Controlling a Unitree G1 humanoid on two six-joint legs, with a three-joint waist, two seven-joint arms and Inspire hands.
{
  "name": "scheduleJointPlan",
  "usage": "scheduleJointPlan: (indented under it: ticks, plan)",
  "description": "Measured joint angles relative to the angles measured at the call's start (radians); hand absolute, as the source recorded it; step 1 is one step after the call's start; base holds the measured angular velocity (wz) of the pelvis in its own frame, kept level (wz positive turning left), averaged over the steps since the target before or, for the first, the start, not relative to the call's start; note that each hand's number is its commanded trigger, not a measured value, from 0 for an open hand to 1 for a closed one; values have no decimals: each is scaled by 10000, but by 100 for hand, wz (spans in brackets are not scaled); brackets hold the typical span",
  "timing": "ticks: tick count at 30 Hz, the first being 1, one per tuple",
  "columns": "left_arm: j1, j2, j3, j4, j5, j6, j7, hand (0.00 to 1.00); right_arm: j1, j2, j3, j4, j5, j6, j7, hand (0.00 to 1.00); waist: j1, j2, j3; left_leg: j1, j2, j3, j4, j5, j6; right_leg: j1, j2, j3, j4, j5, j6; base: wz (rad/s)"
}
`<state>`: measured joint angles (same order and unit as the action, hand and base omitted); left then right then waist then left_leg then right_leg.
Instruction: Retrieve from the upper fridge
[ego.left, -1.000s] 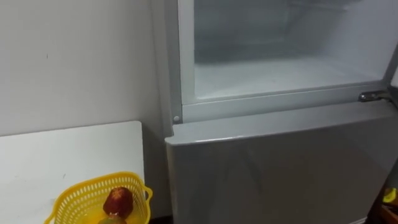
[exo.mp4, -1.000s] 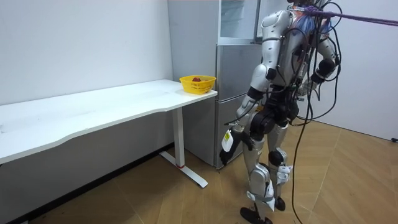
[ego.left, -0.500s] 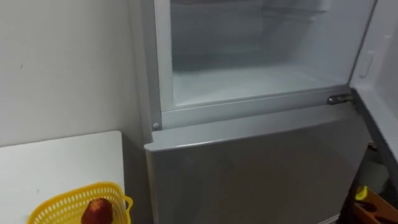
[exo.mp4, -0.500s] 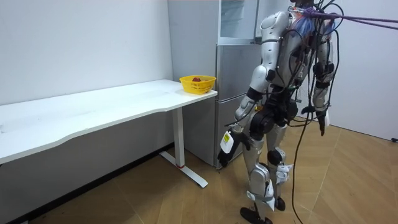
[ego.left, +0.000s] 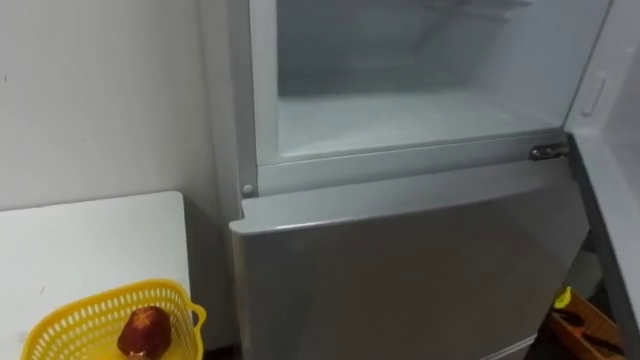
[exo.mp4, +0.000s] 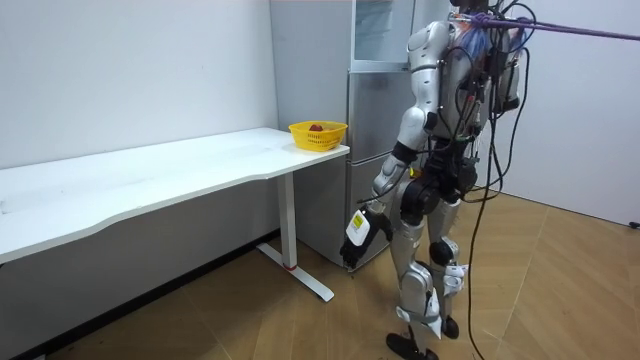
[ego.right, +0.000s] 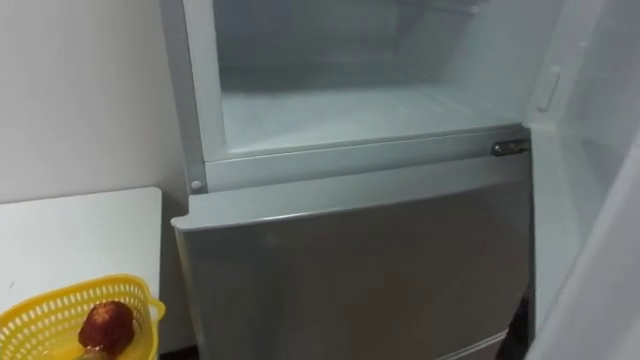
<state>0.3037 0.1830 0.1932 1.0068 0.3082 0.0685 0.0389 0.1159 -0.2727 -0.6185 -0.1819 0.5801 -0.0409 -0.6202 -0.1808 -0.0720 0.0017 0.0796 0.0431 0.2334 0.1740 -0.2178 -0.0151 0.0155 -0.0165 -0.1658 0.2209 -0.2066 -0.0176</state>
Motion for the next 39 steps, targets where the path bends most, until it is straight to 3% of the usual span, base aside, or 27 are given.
scheduleJointPlan:
  ticks: [4,8,13,17,25,32,39]
  plan:
    - [-23,-7,-223,196,11,-53,-32,0,-524,-259,283,-1696,-2094,-69,-34,0,266,6,-6,73,7,-3,-59,2,-2,12,41,171,15,7,-11,-14]
    - [-8,-46,-391,401,99,-192,-82,0,-669,-489,573,-2840,-3652,-319,353,0,310,-33,-30,36,11,-6,-55,1,-2,18,31,103,-8,9,-12,2]
    - [-168,-53,-605,795,211,-253,-296,0,-668,-477,1138,-3076,-5396,-310,1131,0,492,44,-49,45,25,5,-33,0,-2,25,25,116,44,42,-37,-6]
    - [-389,-43,-1019,885,203,-250,-439,0,-967,-521,2064,-3075,-6727,-306,1798,0,606,-4,16,89,40,9,87,0,-2,-37,23,115,66,41,-46,5]
    - [-618,206,-1009,1244,263,-343,-783,0,-959,-841,2840,-3080,-7727,-341,3158,0,1056,-97,-60,90,119,5,112,-5,-6,56,57,-25,1,191,-97,0]
    - [-622,206,-1017,1415,370,-341,-909,0,-929,-840,3246,-3034,-7946,-418,4556,0,1134,-74,-5,2,115,-42,104,-6,-8,168,42,-139,-47,205,-86,4]
    - [-623,195,-1013,1607,496,-304,-896,0,-511,-821,3246,-2852,-8488,-485,4806,0,1135,1,2,30,102,-168,86,-3,-11,289,37,-266,-196,221,-71,6]
